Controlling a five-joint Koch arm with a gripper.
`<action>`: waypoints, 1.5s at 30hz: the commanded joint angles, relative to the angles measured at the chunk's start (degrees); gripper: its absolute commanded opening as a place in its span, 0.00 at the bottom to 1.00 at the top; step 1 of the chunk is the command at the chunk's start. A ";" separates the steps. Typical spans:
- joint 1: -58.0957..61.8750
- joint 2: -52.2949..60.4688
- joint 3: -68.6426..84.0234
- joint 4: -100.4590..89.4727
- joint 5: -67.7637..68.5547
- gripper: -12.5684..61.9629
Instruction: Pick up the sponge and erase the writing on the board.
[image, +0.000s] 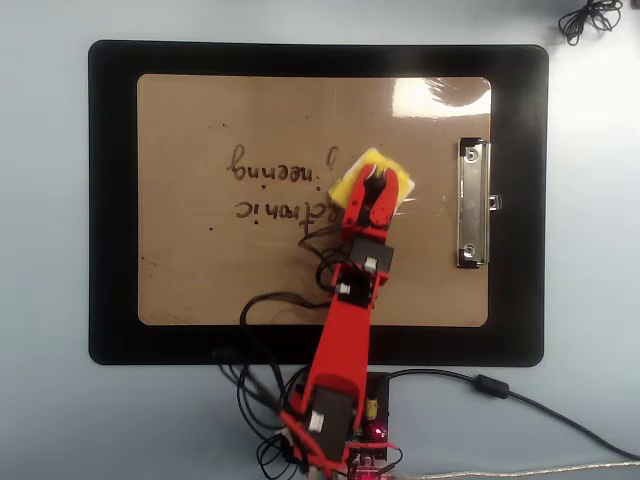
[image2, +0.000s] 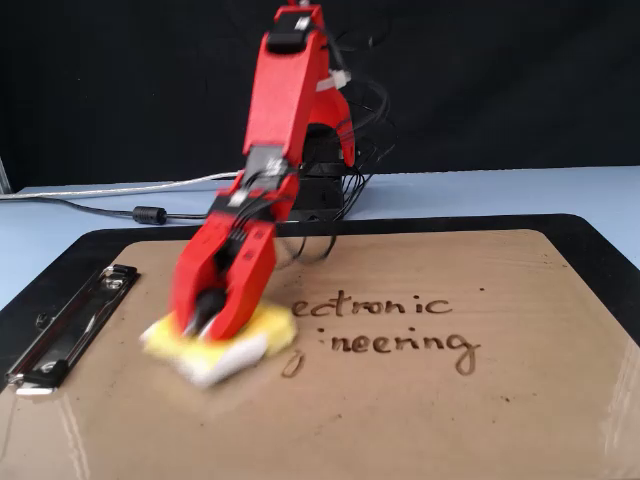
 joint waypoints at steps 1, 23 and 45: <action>0.97 11.34 10.11 1.76 -0.70 0.06; -4.22 4.04 5.71 -0.44 -5.54 0.06; -9.76 -21.36 -26.19 -3.78 -8.61 0.06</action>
